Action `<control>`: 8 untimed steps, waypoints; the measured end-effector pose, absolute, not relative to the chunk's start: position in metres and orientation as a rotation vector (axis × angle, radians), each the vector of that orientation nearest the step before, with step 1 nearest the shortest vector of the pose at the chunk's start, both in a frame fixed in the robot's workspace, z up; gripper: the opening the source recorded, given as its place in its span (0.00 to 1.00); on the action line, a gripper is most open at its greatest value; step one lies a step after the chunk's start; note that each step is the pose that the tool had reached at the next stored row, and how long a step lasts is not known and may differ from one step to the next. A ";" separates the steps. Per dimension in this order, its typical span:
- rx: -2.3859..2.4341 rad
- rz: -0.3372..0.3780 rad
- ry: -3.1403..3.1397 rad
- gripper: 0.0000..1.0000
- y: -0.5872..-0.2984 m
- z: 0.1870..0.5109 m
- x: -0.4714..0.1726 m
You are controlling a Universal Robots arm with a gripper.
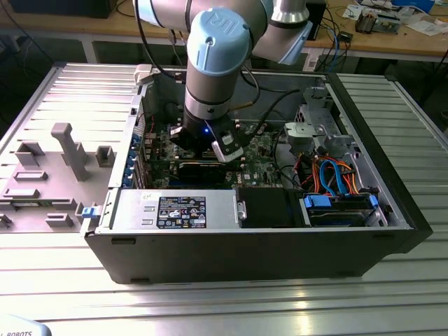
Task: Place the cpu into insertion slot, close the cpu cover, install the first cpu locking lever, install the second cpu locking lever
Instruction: 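Install the second cpu locking lever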
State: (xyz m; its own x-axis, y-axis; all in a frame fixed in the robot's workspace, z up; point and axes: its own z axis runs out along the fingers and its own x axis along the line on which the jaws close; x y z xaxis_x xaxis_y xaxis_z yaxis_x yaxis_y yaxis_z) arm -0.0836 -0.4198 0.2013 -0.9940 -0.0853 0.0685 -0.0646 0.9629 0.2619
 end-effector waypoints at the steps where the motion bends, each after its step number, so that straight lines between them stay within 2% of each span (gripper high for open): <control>1: 0.116 -0.407 -3.033 0.11 -0.420 0.201 -0.084; 8: 0.118 -0.453 -3.028 0.11 -0.420 0.197 -0.087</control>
